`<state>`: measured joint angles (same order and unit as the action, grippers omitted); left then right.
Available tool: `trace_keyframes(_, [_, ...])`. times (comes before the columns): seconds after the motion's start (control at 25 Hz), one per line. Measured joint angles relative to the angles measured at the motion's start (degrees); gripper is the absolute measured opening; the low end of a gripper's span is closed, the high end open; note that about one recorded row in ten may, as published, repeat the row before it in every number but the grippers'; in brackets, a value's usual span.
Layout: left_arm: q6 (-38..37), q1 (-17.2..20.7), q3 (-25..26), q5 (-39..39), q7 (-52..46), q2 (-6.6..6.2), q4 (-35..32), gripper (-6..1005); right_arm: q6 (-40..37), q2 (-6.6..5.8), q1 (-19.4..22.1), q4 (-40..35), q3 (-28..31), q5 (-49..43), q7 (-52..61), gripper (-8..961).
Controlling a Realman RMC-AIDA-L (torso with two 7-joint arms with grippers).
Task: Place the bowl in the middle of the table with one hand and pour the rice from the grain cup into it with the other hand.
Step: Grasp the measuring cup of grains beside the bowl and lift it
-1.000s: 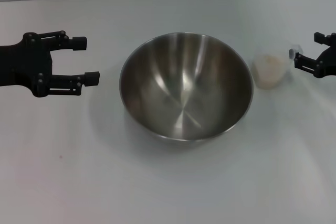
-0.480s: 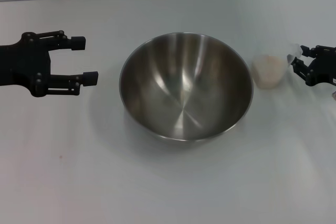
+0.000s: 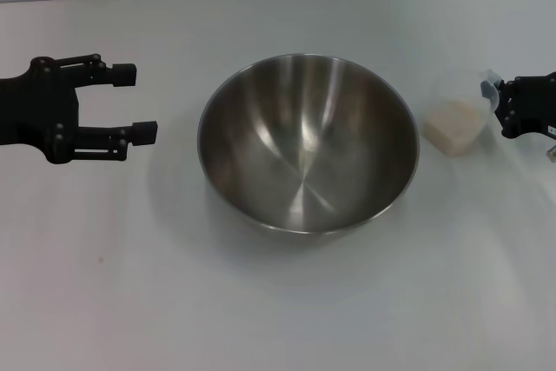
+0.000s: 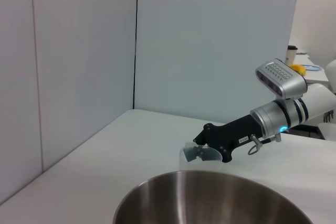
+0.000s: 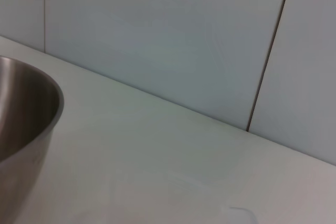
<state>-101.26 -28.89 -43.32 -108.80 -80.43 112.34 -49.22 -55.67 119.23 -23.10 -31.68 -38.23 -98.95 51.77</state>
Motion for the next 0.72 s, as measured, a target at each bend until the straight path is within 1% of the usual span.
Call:
trace_keyframes(0.36, [0.02, 0.19, 0.0, -0.72, 0.08, -0.1, 0.0, 842, -0.05, 0.23, 0.27, -0.11, 0.0, 0.56, -0.88, 12])
trace_keyframes(0.56, [-0.06, 0.09, 0.23, -0.8, 0.1, -0.11, 0.0, 842, -0.35, 0.39, 0.5, 0.6, -0.01, 5.78, -5.89, 13])
trace_keyframes(0.72, [-0.2, 0.06, 0.32, -0.8, 0.05, -0.11, 0.0, 842, -1.84, 0.39, 0.5, 0.98, 0.11, 7.99, -6.7, 15])
